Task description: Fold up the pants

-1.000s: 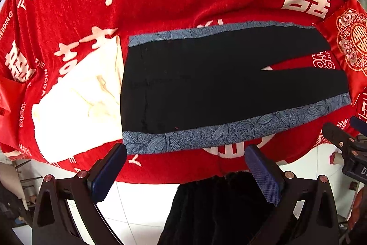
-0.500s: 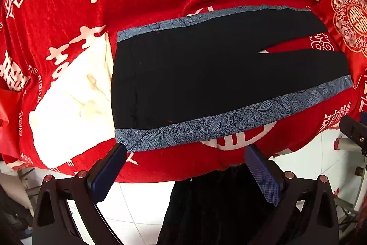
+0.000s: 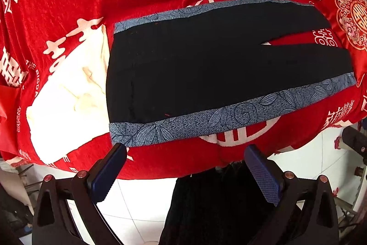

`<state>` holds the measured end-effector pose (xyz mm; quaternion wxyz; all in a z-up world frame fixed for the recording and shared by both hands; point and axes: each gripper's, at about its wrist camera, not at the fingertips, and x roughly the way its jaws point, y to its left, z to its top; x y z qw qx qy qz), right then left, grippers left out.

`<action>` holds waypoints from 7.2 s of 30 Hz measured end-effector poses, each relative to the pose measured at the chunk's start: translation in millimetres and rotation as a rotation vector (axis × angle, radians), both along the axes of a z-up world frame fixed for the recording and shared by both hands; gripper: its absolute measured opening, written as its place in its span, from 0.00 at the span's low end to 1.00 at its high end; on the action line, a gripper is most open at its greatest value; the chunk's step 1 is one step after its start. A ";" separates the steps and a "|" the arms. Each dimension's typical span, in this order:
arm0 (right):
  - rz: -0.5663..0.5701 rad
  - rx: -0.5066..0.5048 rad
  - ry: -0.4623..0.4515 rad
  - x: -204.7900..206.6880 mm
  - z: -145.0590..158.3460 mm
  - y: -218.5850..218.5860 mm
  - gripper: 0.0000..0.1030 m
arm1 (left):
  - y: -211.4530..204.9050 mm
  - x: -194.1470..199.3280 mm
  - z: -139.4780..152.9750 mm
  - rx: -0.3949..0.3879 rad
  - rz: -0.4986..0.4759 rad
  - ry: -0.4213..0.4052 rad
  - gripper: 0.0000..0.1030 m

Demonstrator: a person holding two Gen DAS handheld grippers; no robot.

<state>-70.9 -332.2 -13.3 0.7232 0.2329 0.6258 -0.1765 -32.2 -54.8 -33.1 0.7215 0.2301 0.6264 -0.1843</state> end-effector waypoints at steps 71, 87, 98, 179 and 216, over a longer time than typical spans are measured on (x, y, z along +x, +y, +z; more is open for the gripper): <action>-0.290 0.870 -0.329 31.6 -228.0 -11.6 0.17 | 127.1 65.2 -164.0 -0.396 0.537 0.093 0.21; 0.166 0.595 -0.339 215.2 -102.9 -83.6 0.06 | 51.7 201.6 -53.6 -0.429 0.436 -0.110 0.20; 0.217 0.638 -0.136 357.4 -225.9 -123.6 0.08 | -7.8 322.2 -160.0 -0.226 0.497 -0.158 0.34; -0.114 0.358 -0.094 -87.1 -169.6 -243.9 0.98 | -307.3 -43.9 -140.6 0.069 -0.047 0.074 0.86; -0.093 0.518 -0.194 -72.6 -197.5 -229.8 0.03 | -300.1 -34.5 -156.0 0.026 -0.136 0.052 0.86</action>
